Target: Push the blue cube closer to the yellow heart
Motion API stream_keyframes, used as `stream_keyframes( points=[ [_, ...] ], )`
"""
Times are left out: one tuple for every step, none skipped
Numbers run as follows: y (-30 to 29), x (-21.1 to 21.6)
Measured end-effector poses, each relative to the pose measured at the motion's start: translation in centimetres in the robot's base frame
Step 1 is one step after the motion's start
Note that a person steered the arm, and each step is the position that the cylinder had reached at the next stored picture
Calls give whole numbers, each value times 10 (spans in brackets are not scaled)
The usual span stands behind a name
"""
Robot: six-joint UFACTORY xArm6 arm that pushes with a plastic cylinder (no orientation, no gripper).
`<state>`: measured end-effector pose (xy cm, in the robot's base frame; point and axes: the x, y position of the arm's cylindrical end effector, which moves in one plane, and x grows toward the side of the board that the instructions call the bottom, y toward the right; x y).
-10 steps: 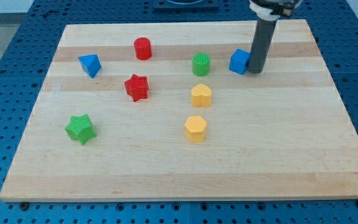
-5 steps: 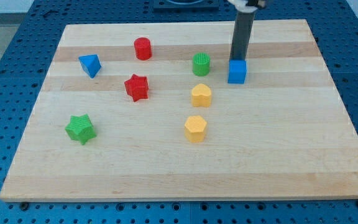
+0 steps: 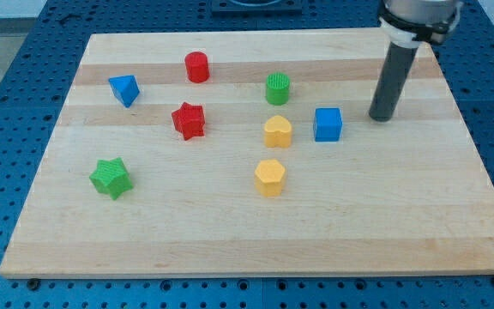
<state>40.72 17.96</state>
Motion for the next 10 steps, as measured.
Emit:
stream_keyframes(
  points=[
    [-4,17],
    [-16,16],
    [-16,4],
    [-15,-12],
    [-17,-12],
    [-17,-2],
    [-29,-2],
    [-46,-2],
    [-61,-2],
    [-75,-2]
  ],
)
